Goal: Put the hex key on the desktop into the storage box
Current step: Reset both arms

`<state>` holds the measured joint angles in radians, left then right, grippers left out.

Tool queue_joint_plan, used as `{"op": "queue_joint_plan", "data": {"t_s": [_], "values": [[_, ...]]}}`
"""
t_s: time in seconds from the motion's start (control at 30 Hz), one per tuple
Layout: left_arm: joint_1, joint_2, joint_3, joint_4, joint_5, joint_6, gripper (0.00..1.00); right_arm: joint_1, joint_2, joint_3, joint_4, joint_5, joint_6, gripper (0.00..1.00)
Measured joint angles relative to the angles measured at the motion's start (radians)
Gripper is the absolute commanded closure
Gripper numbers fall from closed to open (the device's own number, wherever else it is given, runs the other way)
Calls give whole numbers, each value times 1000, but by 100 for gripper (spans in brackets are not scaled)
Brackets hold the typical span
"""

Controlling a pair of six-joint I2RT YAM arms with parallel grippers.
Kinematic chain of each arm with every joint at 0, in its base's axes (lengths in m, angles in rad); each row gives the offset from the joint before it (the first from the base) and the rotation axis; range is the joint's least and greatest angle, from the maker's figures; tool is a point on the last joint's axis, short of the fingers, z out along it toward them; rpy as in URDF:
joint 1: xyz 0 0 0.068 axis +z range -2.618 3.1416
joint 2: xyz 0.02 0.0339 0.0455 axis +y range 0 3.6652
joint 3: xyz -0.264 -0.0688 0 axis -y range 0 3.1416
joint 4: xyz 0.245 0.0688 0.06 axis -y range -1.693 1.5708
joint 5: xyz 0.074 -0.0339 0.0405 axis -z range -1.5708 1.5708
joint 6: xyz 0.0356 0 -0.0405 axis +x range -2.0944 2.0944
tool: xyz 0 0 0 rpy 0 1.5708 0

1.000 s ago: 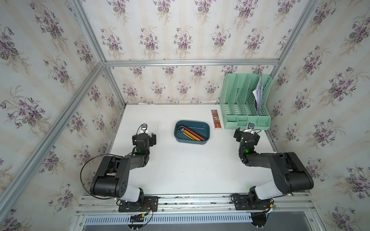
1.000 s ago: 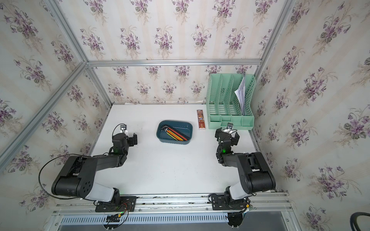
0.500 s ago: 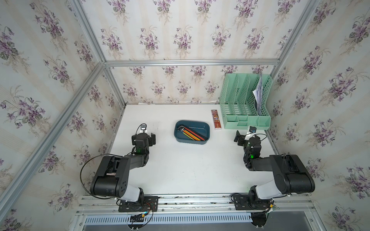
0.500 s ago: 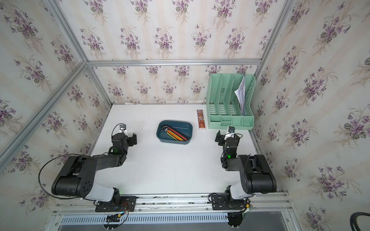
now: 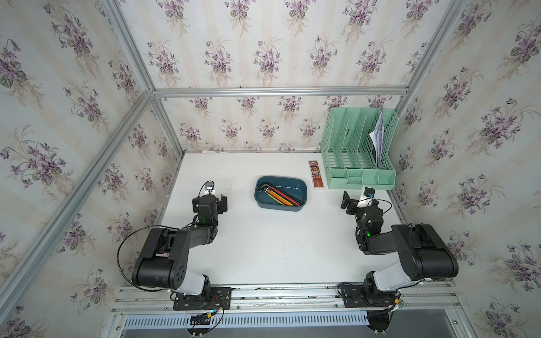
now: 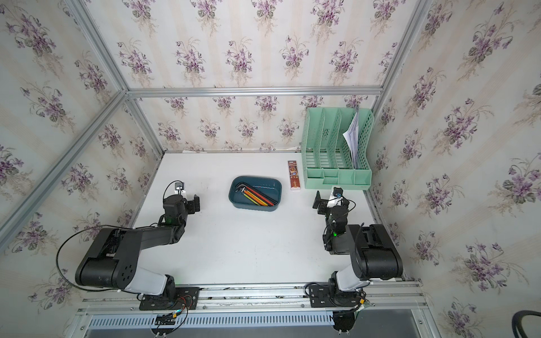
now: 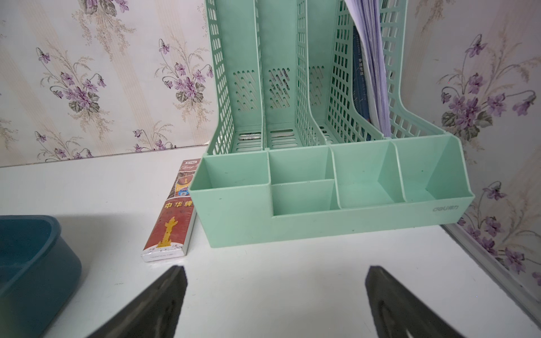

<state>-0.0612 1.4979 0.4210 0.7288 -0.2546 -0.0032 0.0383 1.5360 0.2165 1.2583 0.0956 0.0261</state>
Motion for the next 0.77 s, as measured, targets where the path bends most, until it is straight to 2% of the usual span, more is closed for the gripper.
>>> {"op": "queue_joint_plan", "data": {"t_s": [0.77], "values": [[0, 0, 0, 0, 0, 0, 1, 2, 2, 10, -1, -18, -7, 0]]}}
